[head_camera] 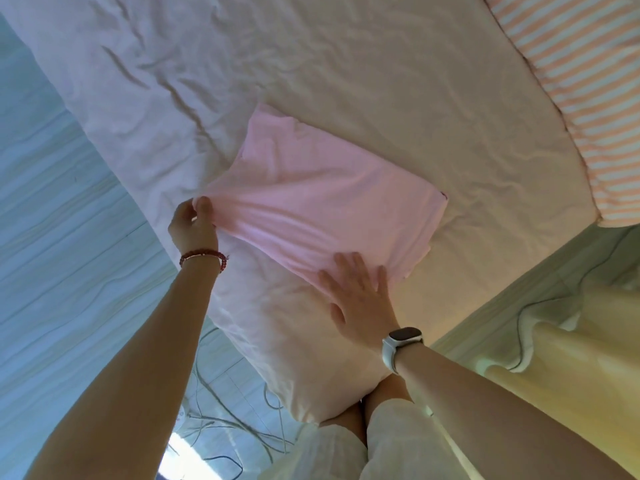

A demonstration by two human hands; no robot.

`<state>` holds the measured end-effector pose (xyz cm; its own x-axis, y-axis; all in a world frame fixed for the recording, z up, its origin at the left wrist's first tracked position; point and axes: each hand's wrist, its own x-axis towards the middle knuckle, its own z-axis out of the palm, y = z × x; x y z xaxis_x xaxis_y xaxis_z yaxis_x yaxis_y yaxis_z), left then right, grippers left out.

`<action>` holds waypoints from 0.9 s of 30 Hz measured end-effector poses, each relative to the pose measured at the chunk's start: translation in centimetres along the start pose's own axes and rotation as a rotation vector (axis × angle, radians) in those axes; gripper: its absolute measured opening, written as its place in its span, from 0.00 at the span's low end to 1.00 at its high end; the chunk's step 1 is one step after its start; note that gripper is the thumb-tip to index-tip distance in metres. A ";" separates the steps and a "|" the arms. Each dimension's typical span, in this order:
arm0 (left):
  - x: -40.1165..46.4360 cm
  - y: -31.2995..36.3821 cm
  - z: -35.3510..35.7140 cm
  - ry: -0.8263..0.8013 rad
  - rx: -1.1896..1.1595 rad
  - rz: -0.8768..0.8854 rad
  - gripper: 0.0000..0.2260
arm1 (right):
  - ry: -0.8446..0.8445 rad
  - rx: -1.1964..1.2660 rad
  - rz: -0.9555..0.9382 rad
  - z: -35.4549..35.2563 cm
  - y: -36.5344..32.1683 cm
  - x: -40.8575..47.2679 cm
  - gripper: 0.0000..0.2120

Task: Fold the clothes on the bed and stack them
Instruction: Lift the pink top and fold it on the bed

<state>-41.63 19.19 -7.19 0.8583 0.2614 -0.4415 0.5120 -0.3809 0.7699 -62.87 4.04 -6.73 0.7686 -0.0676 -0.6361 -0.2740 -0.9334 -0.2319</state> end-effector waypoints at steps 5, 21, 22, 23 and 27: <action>0.3 -0.4 0.5 0.121 0.268 -0.070 0.14 | 0.358 0.019 0.010 -2.7 -0.3 1.1 0.13; -4.2 -3.2 4.3 -0.065 0.951 0.865 0.21 | 0.290 -0.207 -0.395 -18.4 -2.1 24.9 0.14; -4.2 -3.6 4.3 -0.083 0.987 0.847 0.24 | 0.272 -0.154 -0.352 -18.9 -2.1 25.6 0.12; -4.2 -3.8 4.3 -0.101 1.013 0.814 0.25 | 0.263 -0.108 -0.306 -19.2 -2.2 26.1 0.11; -3.8 -4.2 4.1 -0.176 1.044 0.677 0.29 | 0.314 -0.068 -0.187 -19.2 -2.3 26.9 0.11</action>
<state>-46.85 16.14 -10.63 0.9104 -0.3515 -0.2180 -0.3194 -0.9323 0.1695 -30.46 -2.41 -9.12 0.9446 0.0111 -0.3279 -0.0811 -0.9605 -0.2661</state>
